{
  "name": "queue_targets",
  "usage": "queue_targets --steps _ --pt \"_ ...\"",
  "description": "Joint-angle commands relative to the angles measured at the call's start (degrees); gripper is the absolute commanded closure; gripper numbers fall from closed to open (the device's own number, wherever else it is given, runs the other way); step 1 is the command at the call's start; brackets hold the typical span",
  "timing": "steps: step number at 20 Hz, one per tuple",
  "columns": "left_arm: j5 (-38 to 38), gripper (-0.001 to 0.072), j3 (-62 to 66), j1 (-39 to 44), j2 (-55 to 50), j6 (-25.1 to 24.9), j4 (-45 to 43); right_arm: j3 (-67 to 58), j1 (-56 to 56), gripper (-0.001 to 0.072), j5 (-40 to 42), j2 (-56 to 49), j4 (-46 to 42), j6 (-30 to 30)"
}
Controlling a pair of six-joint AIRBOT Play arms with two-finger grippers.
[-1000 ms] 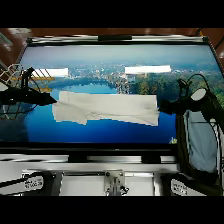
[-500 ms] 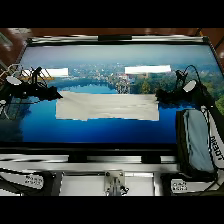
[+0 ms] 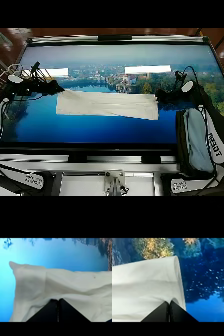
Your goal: Fold the shirts.
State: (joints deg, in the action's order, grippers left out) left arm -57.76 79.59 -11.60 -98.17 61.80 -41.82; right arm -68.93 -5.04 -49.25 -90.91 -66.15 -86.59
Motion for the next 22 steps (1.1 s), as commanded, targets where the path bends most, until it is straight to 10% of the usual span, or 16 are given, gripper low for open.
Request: queue_targets --steps 1,2,3,6,8,17,19,22 --pt "-4.20 0.0397 0.20 0.28 -2.71 2.01 0.72 -0.04 0.02 0.0597 -2.03 -0.70 -0.04 -0.22" --pt "-4.92 0.0210 0.20 0.28 -2.82 2.69 0.72 -0.04 -0.04 0.0363 -2.69 -0.57 -0.28 0.28" --pt "-5.42 0.0173 0.26 0.15 -2.60 3.48 0.74 -0.07 -0.42 0.0191 -3.85 -0.35 -0.92 1.46" --pt "-8.44 0.0178 2.14 -0.31 -1.99 3.45 0.74 -0.07 -2.82 0.0188 -7.58 0.44 -3.74 1.03" --pt "-10.58 0.0180 4.13 -0.15 -1.95 3.45 0.76 -0.04 -5.40 0.0033 -7.72 0.00 1.36 0.31" --pt "-13.14 0.0181 5.62 0.24 -1.88 3.43 1.79 -0.04 -6.60 0.0035 -13.35 -8.35 17.62 7.52" --pt "-13.97 0.0181 5.62 0.33 -1.88 3.43 1.81 -0.04 -5.38 0.0094 -13.68 -8.81 17.64 7.67" --pt "-14.86 0.0181 5.62 0.52 -1.86 3.45 2.05 -0.09 -3.72 0.0647 -13.84 -8.74 17.68 9.55"
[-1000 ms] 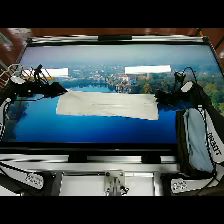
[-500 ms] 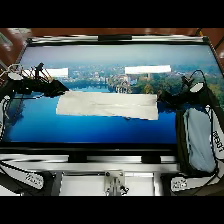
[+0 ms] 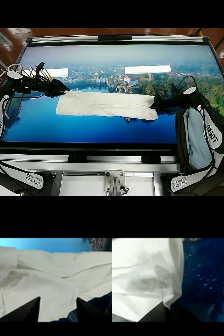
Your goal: Fold the shirts.
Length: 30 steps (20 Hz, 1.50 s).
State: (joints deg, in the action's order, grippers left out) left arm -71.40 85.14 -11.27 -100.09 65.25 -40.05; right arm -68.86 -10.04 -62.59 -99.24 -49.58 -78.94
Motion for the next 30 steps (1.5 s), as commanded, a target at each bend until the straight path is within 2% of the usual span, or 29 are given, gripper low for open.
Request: queue_targets --steps 1,2,3,4,5,9,11,15,18,23,25,28,30 --pt "-1.31 0.0188 0.07 0.37 0.09 0.00 0.94 -0.44 1.29 0.0644 -0.85 0.17 1.51 3.19" --pt "-1.33 0.0269 0.07 0.66 0.11 -0.02 2.14 -0.46 1.27 0.0644 -1.55 1.68 2.91 6.43" --pt "-1.36 0.0387 0.07 1.22 0.09 0.00 4.02 -0.48 1.05 0.0645 -2.05 4.26 4.50 10.29" --pt "-1.60 0.0544 0.04 2.34 0.09 -0.02 5.79 -0.48 0.81 0.0645 -1.79 7.30 5.09 11.08" --pt "-1.79 0.0667 0.04 3.93 0.09 -0.07 6.75 -0.48 0.39 0.0645 -1.49 10.93 5.22 11.02" --pt "0.44 0.0670 0.02 15.76 0.09 0.00 6.88 -0.48 0.15 0.0645 -4.79 23.82 5.14 5.86" --pt "5.66 0.0670 0.02 22.69 0.07 0.15 6.88 -0.46 0.15 0.0645 -8.48 28.59 4.94 3.41" --pt "14.80 0.0670 0.02 32.41 -0.92 4.22 6.91 -0.46 0.15 0.0645 -10.56 36.74 2.54 -1.64" --pt "19.47 0.0670 0.04 37.66 -2.73 5.73 7.26 -0.48 0.15 0.0645 -10.86 40.63 2.54 -4.52" --pt "25.14 0.0671 0.07 45.51 -7.26 6.47 15.72 -0.48 0.15 0.0645 -12.04 44.89 3.45 -8.57" --pt "32.28 0.0671 0.09 47.87 -8.98 10.67 16.96 -0.48 0.15 0.0645 -12.85 47.04 4.87 -9.97" --pt "33.66 0.0671 2.82 50.31 -11.13 9.07 23.54 -0.46 0.15 0.0645 -14.84 50.25 4.90 -11.52" --pt "34.16 0.0671 4.90 51.10 -11.08 6.80 23.45 -0.48 0.15 0.0645 -14.78 51.12 4.39 -12.33"
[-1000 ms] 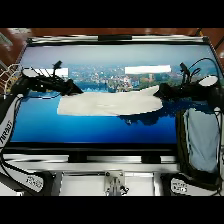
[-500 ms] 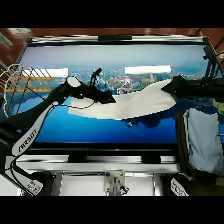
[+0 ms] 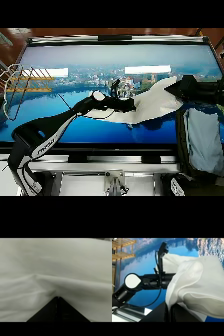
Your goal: Fold the shirts.
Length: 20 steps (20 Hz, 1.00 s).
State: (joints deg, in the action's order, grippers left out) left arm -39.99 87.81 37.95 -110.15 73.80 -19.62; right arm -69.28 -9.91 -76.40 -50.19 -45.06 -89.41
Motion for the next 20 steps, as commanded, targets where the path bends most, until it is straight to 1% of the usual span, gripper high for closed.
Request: queue_targets --steps 1,2,4,8,10,11,14,17,19,20 --pt "3.58 0.0672 2.36 1.22 -0.39 -1.70 2.47 -0.04 0.02 0.0645 -0.90 2.05 -0.39 -1.90" --pt "3.43 0.0672 2.36 -0.04 0.26 -1.70 1.79 -0.04 0.02 0.0645 0.13 2.01 -1.25 -1.88" --pt "-0.02 0.0673 2.34 -3.91 2.40 -0.79 -2.99 -0.04 0.04 0.0645 3.56 1.88 -2.16 -1.90" --pt "-8.31 0.0673 2.12 -12.83 11.32 4.52 -22.25 -0.04 3.19 0.0646 6.99 -2.27 -2.21 -1.68" --pt "-10.10 0.0673 2.12 -17.40 17.84 7.04 -29.83 -0.04 8.15 0.0646 11.74 -5.95 -2.12 -1.40" --pt "-10.16 0.0673 2.12 -19.69 21.24 8.39 -32.17 -0.04 11.56 0.0646 15.43 -8.04 -2.08 -1.33" --pt "-10.45 0.0672 2.14 -27.43 31.78 8.55 -33.14 -0.04 21.33 0.0646 25.22 -15.47 -1.92 -1.01" --pt "-13.03 0.0671 2.14 -35.41 41.88 8.57 -33.14 -0.04 29.55 0.0646 33.16 -25.94 -0.33 -1.01" --pt "-15.65 0.0671 2.14 -39.74 47.71 8.55 -33.16 -0.07 32.94 0.0646 38.05 -32.79 5.35 -0.09" --pt "-17.05 0.0671 2.14 -41.62 50.34 8.55 -33.14 -0.07 33.88 0.0646 40.04 -35.54 9.75 2.38"
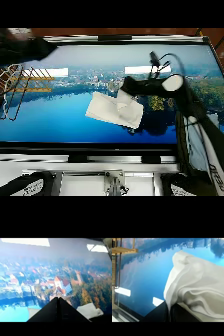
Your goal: Fold the shirts.
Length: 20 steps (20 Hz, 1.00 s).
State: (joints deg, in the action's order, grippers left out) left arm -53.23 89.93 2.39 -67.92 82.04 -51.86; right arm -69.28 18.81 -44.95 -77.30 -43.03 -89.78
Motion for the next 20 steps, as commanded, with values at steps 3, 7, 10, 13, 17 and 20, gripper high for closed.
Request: queue_targets --steps 3,7,10,13,17,20 --pt "-7.50 0.0671 0.00 -9.86 13.90 0.26 -0.98 -1.84 7.37 0.0646 9.86 -15.39 19.50 9.70" --pt "-8.57 0.0671 0.02 -10.95 16.98 0.33 -1.99 -8.90 9.51 0.0645 9.27 -21.49 20.65 10.71" --pt "-9.03 0.0670 0.00 -10.95 16.72 0.35 -1.97 -9.75 9.49 0.0617 8.48 -23.63 19.50 7.37" --pt "-9.03 0.0670 0.00 -10.95 16.76 0.35 -1.99 -9.77 8.98 0.0116 4.83 -23.69 18.47 7.45" --pt "-9.03 0.0670 0.00 -10.95 16.74 0.33 -1.99 -9.81 1.51 0.0117 -11.04 -19.78 1.68 3.65" --pt "-9.03 0.0670 0.00 -10.95 16.74 0.33 -1.99 -9.79 -7.61 0.0116 -25.83 -14.56 -19.50 -1.53"
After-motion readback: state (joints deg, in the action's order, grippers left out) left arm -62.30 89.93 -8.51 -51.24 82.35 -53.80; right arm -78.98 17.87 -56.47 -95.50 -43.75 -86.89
